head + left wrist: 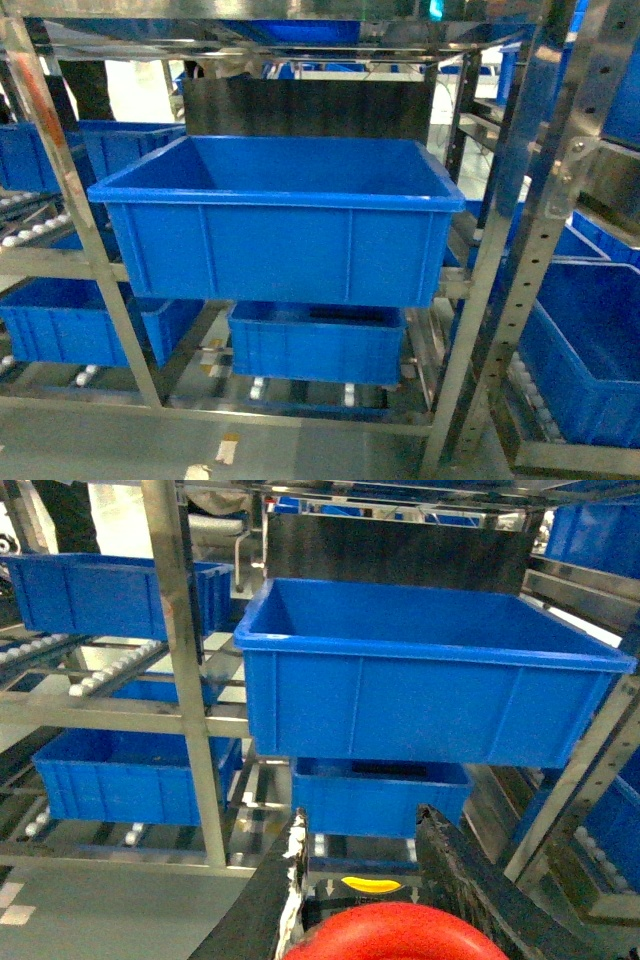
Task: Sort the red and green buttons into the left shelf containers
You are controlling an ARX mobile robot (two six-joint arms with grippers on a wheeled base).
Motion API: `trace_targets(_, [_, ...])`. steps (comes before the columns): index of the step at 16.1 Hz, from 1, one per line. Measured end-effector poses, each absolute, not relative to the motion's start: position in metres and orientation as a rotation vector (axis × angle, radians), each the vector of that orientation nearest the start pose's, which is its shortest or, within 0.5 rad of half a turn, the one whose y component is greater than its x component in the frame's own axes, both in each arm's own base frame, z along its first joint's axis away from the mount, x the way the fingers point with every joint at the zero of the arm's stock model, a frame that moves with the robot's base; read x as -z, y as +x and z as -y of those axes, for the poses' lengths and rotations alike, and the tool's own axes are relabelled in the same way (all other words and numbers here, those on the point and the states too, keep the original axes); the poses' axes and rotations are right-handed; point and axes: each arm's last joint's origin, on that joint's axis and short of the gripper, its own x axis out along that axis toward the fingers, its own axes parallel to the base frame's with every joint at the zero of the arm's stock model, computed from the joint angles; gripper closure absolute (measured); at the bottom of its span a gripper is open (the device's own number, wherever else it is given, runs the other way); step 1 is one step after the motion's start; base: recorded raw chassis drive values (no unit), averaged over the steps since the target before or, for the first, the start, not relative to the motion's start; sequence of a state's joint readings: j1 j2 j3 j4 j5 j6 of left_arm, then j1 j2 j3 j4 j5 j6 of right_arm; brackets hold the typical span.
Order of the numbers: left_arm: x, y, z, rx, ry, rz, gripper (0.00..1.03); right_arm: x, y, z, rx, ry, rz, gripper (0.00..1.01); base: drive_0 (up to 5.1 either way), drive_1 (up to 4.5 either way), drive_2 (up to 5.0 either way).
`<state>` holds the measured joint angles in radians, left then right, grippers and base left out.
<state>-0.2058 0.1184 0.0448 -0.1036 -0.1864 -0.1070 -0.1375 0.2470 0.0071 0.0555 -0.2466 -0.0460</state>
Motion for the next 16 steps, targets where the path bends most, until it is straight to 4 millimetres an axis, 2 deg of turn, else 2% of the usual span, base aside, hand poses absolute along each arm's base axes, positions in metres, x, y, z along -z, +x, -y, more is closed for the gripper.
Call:
trace_targets(3, [-0.1594,0.1003,0.0154,0.009,-0.072,-0.175,0.75,-0.1501,0.1103,0.0081,-0.113,-0.01,-0.183,0.74,-4.0,4.01,-0.7])
trace_targets(7, [-0.1594,0.1004,0.0153,0.007,-0.072,-0.176,0.75,-0.1504,0.1104,0.0081,-0.113,-0.011,-0.179,0.74,0.0,0.0,0.0])
trace_targets(16, [-0.1596,0.1002,0.0153,0.009,-0.072,-0.174,0.75,-0.1504,0.1104,0.0081,-0.113,-0.01,-0.179,0.74,0.0,4.21,-4.3])
